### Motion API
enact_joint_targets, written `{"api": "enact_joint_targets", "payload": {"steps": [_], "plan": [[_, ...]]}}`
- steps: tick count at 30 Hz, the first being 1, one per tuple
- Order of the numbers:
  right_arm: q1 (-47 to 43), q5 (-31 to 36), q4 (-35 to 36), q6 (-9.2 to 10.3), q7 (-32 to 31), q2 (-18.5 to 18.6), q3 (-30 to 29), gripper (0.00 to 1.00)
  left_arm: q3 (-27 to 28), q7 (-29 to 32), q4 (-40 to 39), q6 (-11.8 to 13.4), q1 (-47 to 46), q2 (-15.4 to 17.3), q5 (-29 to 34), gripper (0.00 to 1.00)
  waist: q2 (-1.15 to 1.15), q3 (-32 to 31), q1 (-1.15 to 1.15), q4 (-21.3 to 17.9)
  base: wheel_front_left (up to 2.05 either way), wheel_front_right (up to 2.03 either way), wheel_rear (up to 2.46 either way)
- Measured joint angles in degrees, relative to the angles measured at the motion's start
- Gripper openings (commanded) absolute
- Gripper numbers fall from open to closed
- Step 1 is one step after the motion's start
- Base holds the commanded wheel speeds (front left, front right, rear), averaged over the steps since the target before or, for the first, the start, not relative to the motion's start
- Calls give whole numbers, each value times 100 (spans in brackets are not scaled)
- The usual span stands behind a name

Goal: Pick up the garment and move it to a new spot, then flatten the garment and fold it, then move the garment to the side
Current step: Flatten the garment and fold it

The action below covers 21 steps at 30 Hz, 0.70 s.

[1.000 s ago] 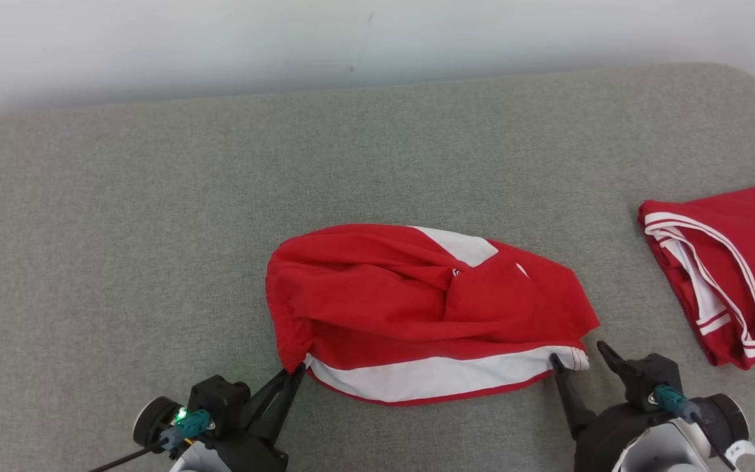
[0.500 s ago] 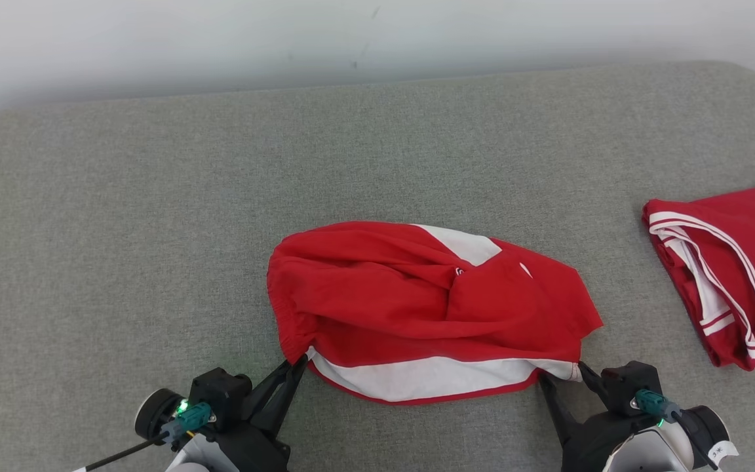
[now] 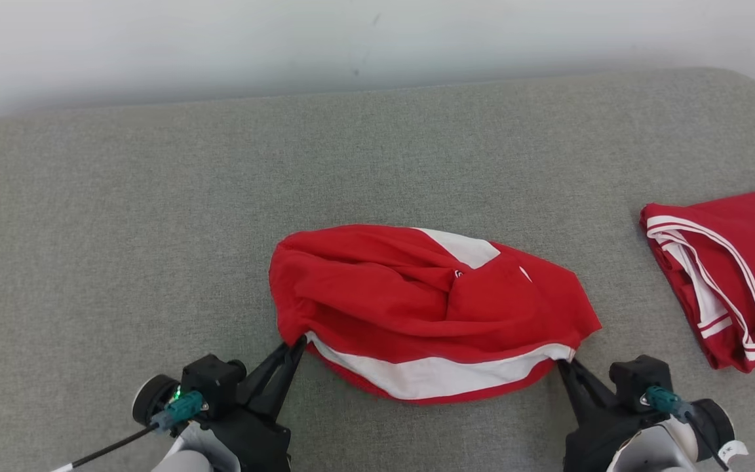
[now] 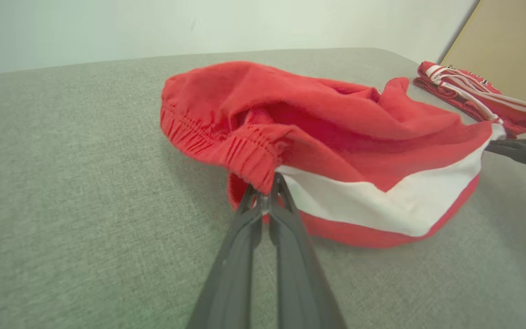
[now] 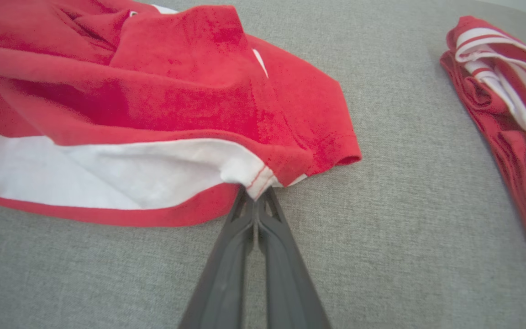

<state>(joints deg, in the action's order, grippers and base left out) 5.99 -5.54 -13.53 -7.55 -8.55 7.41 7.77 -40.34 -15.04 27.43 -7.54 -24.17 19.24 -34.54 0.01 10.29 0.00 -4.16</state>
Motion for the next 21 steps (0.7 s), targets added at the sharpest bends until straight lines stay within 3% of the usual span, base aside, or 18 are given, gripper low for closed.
{"api": "enact_joint_targets", "payload": {"steps": [7,15,21], "plan": [[162,-20,624,0,143,77,-171,0,431,0,-693,1,-34,13,-157,0,0,-64,0,-33,0,0,0],[1032,-256,1139,0,-159,581,66,0,182,0,-1149,0,-784,452,-603,0,0,24,0,-140,0,0,0],[2287,-728,1078,0,-385,850,514,0,-31,177,-1229,0,-1792,895,-1148,0,0,274,0,-220,0,0,0]]}}
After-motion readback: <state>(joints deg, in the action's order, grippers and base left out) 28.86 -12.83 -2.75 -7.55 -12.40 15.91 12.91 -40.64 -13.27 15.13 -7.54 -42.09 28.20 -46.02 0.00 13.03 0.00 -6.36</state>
